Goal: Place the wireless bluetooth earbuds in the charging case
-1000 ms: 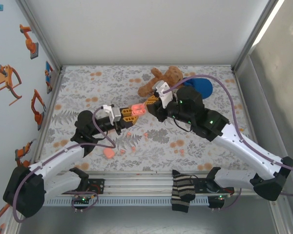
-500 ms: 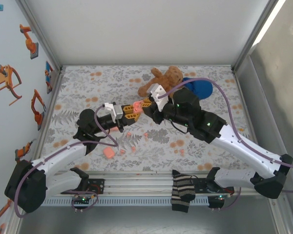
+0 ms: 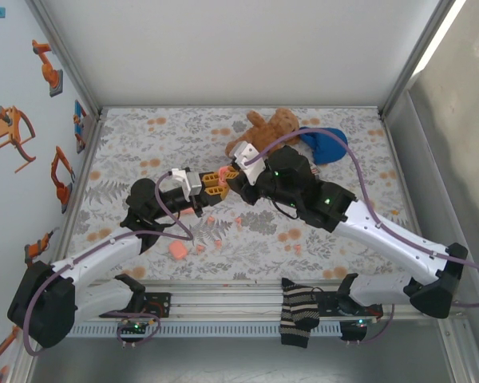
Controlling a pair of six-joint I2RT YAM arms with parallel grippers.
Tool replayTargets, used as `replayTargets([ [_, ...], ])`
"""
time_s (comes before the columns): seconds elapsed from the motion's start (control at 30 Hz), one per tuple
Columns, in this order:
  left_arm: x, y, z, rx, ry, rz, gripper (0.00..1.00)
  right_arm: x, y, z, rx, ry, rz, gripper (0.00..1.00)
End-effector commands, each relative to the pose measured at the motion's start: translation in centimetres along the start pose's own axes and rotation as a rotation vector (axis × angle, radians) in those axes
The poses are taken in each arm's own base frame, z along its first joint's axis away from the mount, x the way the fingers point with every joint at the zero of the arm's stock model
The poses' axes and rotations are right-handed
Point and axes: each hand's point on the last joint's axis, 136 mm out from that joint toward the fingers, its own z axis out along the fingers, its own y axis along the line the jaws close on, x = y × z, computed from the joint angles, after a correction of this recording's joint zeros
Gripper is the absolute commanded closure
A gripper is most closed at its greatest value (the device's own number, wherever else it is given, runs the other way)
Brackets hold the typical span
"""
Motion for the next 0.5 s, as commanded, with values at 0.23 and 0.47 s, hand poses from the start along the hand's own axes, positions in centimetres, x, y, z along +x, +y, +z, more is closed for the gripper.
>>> replayTargets([
  [0.23,-2.7,0.0,0.4,0.005,-0.069,0.046,1.0,0.1,0.4,0.3,-0.003,0.01,-0.026,0.8],
  [0.47,-2.6,0.0,0.6,-0.003,-0.078,0.03,1.0,-0.2,1.2,0.1,-0.05,0.014,0.008,0.66],
])
